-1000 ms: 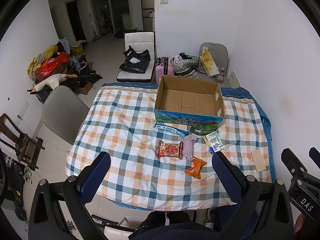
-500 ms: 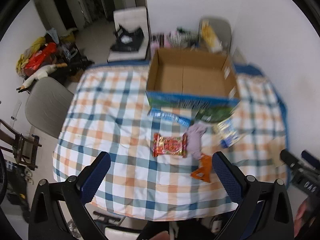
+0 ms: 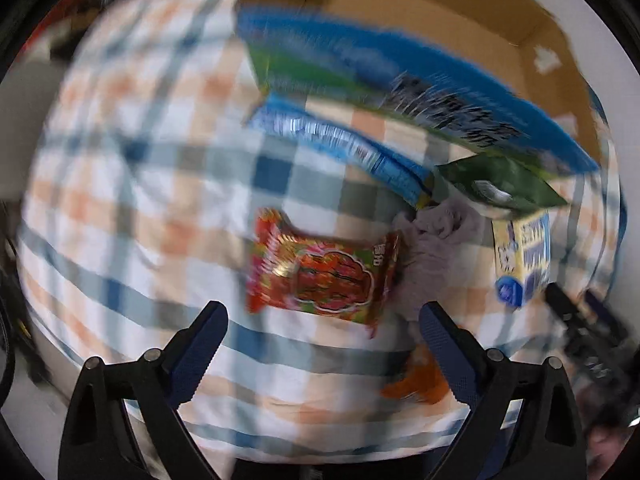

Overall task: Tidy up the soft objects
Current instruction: 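Grasp the red snack bag with left tool while right tool grasps the milk carton, then carry both items into the box and open both tools to release them, then grasp the orange snack bag with right tool while left tool grasps the pink cloth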

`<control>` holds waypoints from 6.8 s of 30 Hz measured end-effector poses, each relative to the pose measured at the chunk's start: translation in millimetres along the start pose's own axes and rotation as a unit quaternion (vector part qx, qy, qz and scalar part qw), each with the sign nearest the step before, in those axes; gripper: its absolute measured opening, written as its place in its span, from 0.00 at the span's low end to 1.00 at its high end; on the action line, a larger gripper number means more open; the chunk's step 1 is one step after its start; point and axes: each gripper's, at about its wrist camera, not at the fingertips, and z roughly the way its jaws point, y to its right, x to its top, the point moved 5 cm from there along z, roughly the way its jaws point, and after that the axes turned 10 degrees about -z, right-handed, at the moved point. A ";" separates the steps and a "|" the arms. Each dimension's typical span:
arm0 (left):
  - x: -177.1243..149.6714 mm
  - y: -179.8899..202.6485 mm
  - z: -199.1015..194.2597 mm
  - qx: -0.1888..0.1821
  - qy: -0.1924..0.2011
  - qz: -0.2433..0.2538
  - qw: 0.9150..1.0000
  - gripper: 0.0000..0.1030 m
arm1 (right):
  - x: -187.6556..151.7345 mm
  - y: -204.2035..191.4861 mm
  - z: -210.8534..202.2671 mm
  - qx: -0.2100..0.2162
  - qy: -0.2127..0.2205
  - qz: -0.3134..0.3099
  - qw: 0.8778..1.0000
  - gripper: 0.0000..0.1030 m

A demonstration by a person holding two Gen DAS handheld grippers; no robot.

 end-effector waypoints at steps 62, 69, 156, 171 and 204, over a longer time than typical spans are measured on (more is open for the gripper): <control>-47.0 25.7 -16.2 -0.033 0.017 0.041 0.998 0.44 | 71.8 8.0 103.5 0.037 -0.094 -0.002 0.995 0.64; -65.4 31.3 -102.7 -0.076 0.061 0.104 0.990 0.44 | 75.9 26.7 43.9 0.068 -0.043 0.026 0.996 0.64; 36.1 89.6 -218.1 -0.041 0.279 0.154 0.947 0.90 | 173.8 -42.7 -152.5 -0.038 0.164 0.022 0.986 1.00; -41.9 4.2 -129.7 0.006 0.189 0.129 0.973 0.90 | 40.0 -69.2 -59.2 0.031 0.033 0.089 0.995 1.00; -45.8 131.5 51.5 0.022 -0.022 0.179 0.983 0.68 | -9.5 25.4 73.0 0.095 -0.101 0.120 0.983 0.52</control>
